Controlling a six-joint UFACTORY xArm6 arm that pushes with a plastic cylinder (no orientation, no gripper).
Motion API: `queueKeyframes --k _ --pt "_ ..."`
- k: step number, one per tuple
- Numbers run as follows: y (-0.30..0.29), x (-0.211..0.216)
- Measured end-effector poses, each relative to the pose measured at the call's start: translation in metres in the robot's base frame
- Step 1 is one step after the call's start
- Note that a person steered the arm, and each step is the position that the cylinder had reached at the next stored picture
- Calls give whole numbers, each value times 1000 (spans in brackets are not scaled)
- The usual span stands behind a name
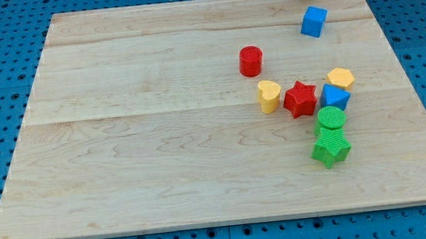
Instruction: Place the blue cube diagonal to the yellow hexagon
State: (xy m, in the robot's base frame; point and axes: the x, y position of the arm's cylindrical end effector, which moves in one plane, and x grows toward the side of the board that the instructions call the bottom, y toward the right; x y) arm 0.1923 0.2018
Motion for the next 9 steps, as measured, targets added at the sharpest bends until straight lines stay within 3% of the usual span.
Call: queueKeyframes --k 4,5,6,8,9 --pt "3 -1" --pt "1 99" --pt "-19 155" --pt "-33 95" --pt "-67 120"
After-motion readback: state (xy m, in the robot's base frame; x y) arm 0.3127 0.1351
